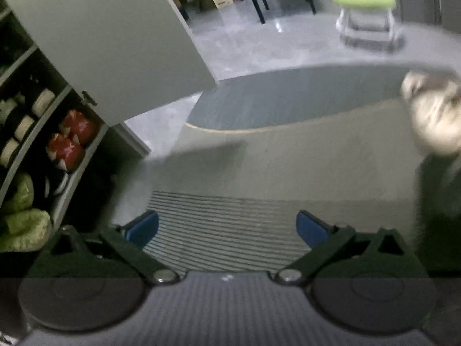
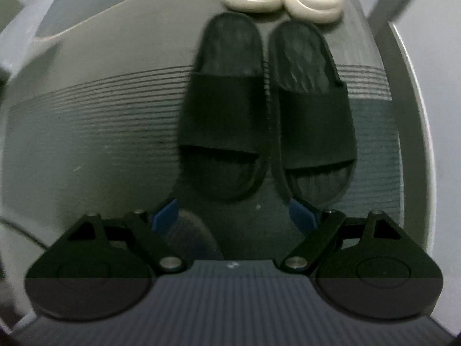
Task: Organize scattered shoes
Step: 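Move the right gripper to the black slides and grasp their heels, then lift the black slides with the right gripper and carry toward the cabinet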
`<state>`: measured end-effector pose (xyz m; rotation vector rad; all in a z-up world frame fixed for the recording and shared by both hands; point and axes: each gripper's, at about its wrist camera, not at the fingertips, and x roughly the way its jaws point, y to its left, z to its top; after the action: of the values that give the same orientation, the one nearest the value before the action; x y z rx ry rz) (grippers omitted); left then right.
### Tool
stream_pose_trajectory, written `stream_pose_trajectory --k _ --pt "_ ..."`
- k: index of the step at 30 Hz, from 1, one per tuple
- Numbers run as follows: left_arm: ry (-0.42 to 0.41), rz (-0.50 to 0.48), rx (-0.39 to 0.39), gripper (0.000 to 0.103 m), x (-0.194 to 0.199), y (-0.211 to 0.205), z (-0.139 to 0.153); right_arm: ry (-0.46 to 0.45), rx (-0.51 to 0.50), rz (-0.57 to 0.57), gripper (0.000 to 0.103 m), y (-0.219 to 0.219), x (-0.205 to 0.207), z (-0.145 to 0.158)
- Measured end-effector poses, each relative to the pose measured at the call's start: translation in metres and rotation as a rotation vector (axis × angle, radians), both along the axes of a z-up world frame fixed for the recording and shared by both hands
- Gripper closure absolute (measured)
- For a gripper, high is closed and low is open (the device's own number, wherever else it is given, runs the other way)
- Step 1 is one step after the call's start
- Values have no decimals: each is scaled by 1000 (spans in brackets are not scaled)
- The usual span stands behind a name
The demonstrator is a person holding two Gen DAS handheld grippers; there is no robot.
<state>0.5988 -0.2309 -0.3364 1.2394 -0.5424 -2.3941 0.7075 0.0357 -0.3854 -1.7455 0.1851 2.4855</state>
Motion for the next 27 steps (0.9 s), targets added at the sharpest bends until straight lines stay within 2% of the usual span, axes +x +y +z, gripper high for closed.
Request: stream_pose_trajectory --k 1,3,4,6,7,9,10,12,17,21,23,25,27 --pt "-7 -21 -29 2 -2 2 -17 49 20 -1 17 1 6 -10" --pt "-20 -100 -131 3 -9 7 -76 128 26 23 17 2 14 -26" --pt "-11 -130 -167 3 -13 10 -97 156 41 49 16 0 15 -33" --pt "25 -105 -195 3 -25 10 -117 218 47 83 16 -4 15 -47" --pt "53 -78 -180 3 -32 7 -120 244 49 97 16 -6 14 -53" --pt "93 -40 -155 2 -43 5 -123 291 67 108 8 -9 17 -66" --pt "106 -28 -141 2 -49 5 -124 326 78 113 0 -12 21 -72" --pt "117 -14 -106 2 -56 5 -121 390 91 96 0 -18 26 -75" --pt "125 19 59 1 -58 9 -104 458 124 -1 0 -21 32 -74" --pt "117 33 135 1 -51 17 -96 485 185 -25 0 -24 28 -88" --pt "107 42 176 1 -48 20 -94 493 209 12 0 -33 34 -95" --pt "99 33 199 1 -48 24 -93 482 188 5 0 -29 41 -101" --pt "103 -6 205 1 -49 30 -94 520 185 -78 0 -18 34 -95"
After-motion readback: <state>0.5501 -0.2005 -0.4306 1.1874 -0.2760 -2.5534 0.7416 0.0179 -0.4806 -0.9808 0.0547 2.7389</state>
